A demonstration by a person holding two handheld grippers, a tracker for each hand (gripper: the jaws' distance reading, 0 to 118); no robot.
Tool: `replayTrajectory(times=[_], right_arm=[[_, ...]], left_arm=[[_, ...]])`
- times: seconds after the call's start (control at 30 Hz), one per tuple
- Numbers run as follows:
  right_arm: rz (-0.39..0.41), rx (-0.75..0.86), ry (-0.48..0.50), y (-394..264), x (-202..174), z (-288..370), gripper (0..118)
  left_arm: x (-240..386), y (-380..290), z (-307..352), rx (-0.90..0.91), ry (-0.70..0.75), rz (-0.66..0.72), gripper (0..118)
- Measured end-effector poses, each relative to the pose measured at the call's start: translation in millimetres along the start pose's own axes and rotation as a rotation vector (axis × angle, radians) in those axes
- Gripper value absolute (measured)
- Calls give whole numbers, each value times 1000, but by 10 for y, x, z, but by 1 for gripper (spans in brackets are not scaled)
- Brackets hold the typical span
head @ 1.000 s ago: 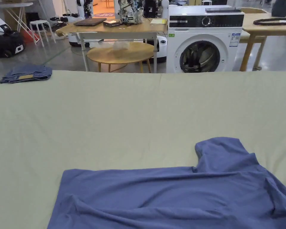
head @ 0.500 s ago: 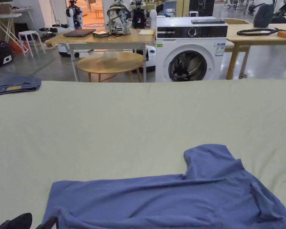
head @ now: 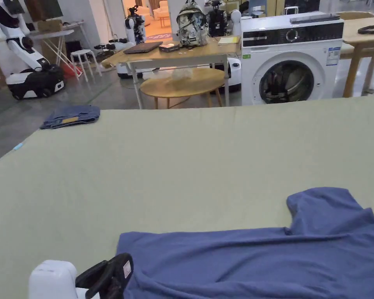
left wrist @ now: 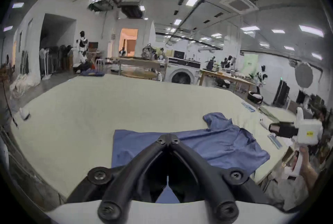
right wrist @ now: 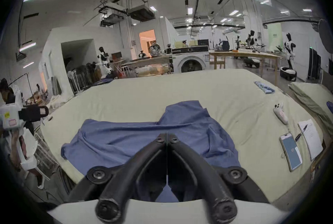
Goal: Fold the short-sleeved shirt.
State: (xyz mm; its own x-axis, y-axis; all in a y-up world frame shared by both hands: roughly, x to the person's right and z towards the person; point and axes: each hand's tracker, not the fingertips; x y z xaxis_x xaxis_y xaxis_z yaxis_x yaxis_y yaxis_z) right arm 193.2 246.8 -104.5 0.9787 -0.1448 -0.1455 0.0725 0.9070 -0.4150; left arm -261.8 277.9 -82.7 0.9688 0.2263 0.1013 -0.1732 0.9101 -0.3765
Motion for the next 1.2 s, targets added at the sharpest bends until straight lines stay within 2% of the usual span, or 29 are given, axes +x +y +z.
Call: replayTrajectory(times=[0.13,0.17,0.2,0.23,0.27,0.33,0.47,0.53,0.6,0.63,0.77,0.87,0.93,0.97,1.07,1.13,1.2], right_arm=[[-9,-11,5,-57,54,14,0],[-13,-17,6,-87,82,12,0],[-16,-23,1,-117,102,14,0],[-23,-29,-3,-141,124,14,0],[-36,-41,-8,-153,133,9,0],[-64,-66,-14,-203,191,-2,0],[-83,-110,-39,-260,301,-7,0],[-83,-126,-54,-270,350,16,0],[-83,-148,-76,-287,410,29,0],[-85,-159,-84,-290,435,28,0],[-91,-181,-71,-144,564,-97,0],[-135,-262,-31,230,785,-487,2],[-131,-285,-31,549,906,-848,48],[-121,-320,-19,699,995,-1102,67],[-97,-445,-36,965,1222,-1866,70],[-125,-498,-58,1037,1377,-2324,70],[-119,-579,-128,1007,1564,-2782,70]], left_arm=[[-390,139,-282,-71,55,23,0],[-459,200,-461,-85,53,6,7],[-553,255,-659,-146,56,1,26],[-627,281,-827,-192,63,-8,34],[-714,321,-1067,-222,58,-38,35],[-880,380,-1561,-302,68,-57,35],[-1309,321,-2525,-520,122,83,35],[-1427,198,-2823,-594,190,78,34],[-1330,-20,-2950,-674,211,81,16],[-1304,-65,-2959,-649,201,68,12],[-1189,-22,-2958,-650,201,32,0],[-1245,38,-3069,-702,203,-16,0],[-1254,87,-3115,-731,203,8,0],[-1321,82,-3149,-741,198,22,0],[-1349,81,-3153,-735,196,35,0],[-1420,79,-3158,-742,185,41,0],[-1452,111,-3199,-761,177,54,0]])
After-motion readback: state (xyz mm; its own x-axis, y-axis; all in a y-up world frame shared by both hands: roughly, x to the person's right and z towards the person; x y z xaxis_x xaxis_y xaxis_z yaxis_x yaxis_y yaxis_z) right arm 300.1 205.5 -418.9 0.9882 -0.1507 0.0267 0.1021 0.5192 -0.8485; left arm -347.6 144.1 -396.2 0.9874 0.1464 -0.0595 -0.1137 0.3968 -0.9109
